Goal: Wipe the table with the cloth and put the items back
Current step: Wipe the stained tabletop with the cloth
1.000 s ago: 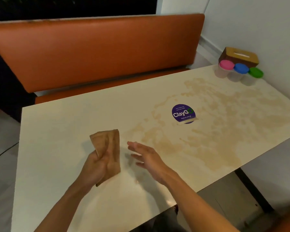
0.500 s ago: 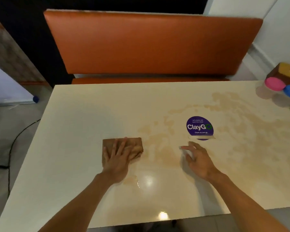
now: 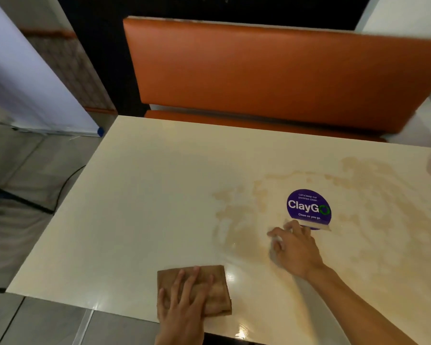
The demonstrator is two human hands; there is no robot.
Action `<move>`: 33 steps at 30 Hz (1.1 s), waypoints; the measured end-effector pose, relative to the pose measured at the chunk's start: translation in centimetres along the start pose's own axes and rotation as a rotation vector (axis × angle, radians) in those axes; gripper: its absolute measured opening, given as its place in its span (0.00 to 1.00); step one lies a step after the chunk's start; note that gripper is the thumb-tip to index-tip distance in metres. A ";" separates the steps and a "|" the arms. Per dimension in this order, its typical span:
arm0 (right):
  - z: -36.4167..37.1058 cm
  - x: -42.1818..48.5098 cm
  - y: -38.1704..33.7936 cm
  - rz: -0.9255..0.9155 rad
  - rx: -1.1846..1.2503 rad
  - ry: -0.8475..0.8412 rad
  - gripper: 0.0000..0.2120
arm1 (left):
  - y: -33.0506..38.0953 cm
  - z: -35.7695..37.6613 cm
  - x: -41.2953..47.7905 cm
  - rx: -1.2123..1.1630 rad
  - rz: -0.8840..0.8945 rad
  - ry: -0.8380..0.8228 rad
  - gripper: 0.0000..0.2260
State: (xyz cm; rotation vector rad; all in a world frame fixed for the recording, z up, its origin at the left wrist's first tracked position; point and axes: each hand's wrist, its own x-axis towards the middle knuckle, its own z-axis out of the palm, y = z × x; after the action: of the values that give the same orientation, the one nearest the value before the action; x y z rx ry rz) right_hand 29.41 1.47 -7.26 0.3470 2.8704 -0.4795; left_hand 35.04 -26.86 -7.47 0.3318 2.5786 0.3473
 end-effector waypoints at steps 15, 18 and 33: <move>0.4 3.6 2.0 0.149 -0.041 -0.169 0.35 | 1.1 -17.4 18.0 -0.349 0.106 0.047 0.17; 0.8 3.8 1.7 0.156 -0.033 -0.164 0.38 | 1.6 -16.1 20.9 -0.008 0.199 0.099 0.27; 0.2 4.2 1.9 0.184 -0.015 -0.170 0.37 | -1.3 -7.0 17.6 0.239 0.334 0.043 0.35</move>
State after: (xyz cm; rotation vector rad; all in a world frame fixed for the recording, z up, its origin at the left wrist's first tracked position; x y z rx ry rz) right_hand 25.96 3.98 -8.98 0.5347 2.6452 -0.4310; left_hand 16.43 -24.04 -10.04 0.8542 2.6075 0.1620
